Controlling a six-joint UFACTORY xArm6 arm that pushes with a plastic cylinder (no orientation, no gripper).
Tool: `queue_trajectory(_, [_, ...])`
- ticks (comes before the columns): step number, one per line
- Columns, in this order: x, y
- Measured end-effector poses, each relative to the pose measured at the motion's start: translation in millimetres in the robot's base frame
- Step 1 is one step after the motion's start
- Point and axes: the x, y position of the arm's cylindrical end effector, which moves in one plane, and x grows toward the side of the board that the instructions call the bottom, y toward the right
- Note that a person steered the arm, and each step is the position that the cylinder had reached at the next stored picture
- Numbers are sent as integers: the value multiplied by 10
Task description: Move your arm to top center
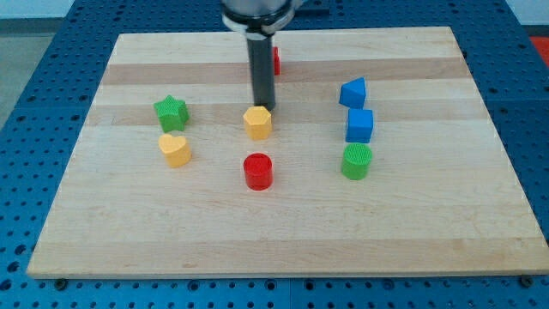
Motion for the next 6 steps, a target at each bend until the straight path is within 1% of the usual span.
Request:
queue_trajectory(1, [-221,309])
queue_trajectory(2, [-593,540])
queue_trajectory(3, [-1050,638])
queue_trajectory(4, [-1336,641])
queue_trajectory(5, [-1462,532])
queue_trajectory(6, [-1465,220])
